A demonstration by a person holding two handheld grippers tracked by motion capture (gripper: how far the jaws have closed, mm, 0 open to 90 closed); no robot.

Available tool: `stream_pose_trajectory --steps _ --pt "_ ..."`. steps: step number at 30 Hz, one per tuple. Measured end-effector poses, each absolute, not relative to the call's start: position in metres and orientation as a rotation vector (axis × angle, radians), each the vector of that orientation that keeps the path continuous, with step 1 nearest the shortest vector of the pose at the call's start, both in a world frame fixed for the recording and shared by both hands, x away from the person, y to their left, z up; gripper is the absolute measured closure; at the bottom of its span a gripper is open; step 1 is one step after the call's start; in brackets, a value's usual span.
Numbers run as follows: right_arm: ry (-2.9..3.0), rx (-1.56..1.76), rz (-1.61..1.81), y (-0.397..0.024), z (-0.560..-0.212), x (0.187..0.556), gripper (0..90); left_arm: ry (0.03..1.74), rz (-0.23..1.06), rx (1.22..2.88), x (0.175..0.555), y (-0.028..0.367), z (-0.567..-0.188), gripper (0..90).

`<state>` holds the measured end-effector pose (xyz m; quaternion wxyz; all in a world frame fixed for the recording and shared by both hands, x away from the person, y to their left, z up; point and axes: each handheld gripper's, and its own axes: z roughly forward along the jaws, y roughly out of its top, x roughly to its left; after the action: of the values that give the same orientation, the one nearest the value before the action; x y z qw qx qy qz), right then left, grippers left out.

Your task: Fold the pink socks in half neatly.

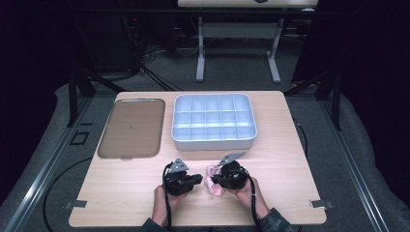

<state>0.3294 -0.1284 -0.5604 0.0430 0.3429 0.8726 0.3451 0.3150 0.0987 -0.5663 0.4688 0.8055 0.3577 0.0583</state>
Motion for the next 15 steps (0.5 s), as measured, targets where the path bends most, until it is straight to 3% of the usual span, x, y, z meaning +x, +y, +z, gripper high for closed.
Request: stream_pose_trajectory --steps 8,15 --pt "2.659 1.053 1.052 -0.127 -0.561 0.329 87.8 0.763 0.151 1.993 0.326 0.080 -0.544 82.8" --pt "2.668 1.045 1.047 -0.127 -0.561 0.328 87.8 0.698 0.132 2.074 0.345 0.052 -0.546 83.0"
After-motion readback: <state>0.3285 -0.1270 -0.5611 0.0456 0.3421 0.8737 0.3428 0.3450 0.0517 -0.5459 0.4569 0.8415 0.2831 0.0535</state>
